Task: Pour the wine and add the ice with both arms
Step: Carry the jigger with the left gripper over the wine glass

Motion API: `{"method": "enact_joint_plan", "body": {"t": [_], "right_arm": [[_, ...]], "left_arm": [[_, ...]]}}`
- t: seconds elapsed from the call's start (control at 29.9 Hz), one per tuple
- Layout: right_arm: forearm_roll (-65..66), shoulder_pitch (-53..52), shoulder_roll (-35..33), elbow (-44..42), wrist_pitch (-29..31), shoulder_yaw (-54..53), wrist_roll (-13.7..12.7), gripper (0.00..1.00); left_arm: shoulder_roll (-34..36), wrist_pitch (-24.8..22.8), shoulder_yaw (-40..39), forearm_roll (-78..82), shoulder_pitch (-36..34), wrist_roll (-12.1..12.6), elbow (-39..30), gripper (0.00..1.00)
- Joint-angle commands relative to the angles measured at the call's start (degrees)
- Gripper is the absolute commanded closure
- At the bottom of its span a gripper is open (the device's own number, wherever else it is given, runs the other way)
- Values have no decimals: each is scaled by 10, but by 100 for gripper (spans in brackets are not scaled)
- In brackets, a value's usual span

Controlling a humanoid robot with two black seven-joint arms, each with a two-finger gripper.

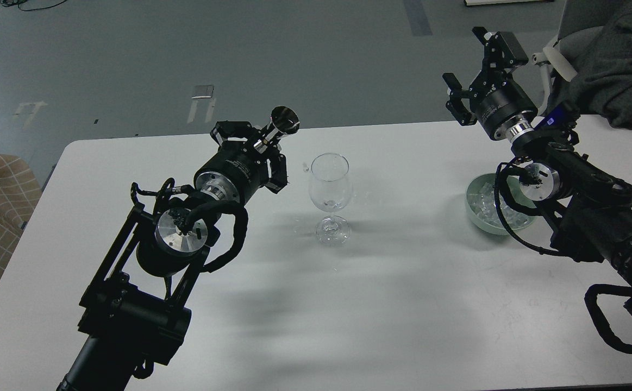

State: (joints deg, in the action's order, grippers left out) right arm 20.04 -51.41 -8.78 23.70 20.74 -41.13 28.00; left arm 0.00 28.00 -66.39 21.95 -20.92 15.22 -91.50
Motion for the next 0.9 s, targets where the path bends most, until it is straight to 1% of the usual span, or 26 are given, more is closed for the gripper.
{"method": "enact_joint_plan", "body": {"t": [0.0, 0.17, 0.47, 0.87], "right_arm": [[0, 0, 0, -1, 0, 0, 0, 0], [0, 0, 0, -1, 0, 0, 0, 0], [0, 0, 0, -1, 0, 0, 0, 0], [0, 3, 0, -1, 0, -1, 0, 0]], "left_arm": [[0, 0, 13, 20, -4, 1, -1, 100], [0, 0, 33, 51, -3, 10, -1, 100], [0, 0, 62, 99, -2, 11, -3, 100], [0, 0, 101, 208, -1, 16, -1, 100]]}}
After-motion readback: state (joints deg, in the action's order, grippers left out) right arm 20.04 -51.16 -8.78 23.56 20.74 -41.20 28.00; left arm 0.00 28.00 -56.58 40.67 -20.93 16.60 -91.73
